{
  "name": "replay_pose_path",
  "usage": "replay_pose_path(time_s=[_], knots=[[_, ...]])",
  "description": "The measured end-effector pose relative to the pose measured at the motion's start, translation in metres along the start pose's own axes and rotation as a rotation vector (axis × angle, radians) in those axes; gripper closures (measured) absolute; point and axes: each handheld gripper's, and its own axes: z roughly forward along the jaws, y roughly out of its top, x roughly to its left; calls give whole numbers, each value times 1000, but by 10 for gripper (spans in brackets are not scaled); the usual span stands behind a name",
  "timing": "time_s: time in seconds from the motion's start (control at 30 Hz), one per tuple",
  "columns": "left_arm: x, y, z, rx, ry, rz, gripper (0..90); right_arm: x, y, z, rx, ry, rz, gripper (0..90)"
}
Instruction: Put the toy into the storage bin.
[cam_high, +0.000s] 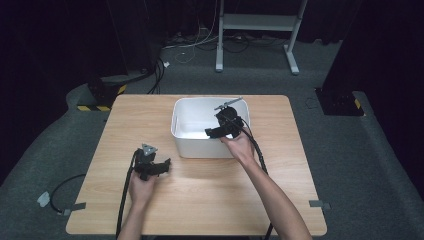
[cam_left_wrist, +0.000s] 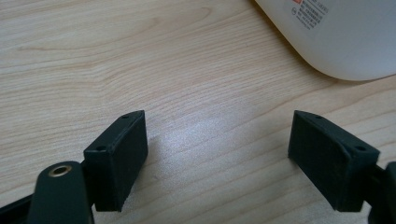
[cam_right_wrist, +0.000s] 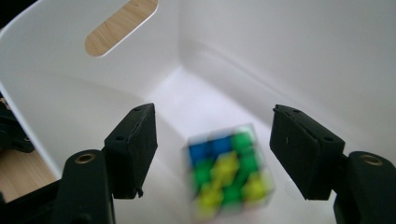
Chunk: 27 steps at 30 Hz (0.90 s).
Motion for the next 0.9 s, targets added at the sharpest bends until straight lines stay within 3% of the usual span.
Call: replay_pose_path(time_s=[0.27, 0.67, 0.9], knots=[[0, 0, 0, 0, -1, 0, 198, 3, 0, -2, -8, 1, -8, 310], [0, 0, 0, 0, -1, 0, 198, 13, 1, -26, -101, -1, -50, 311], [0, 0, 0, 0, -1, 0, 198, 11, -4, -41, -154, -1, -36, 314]])
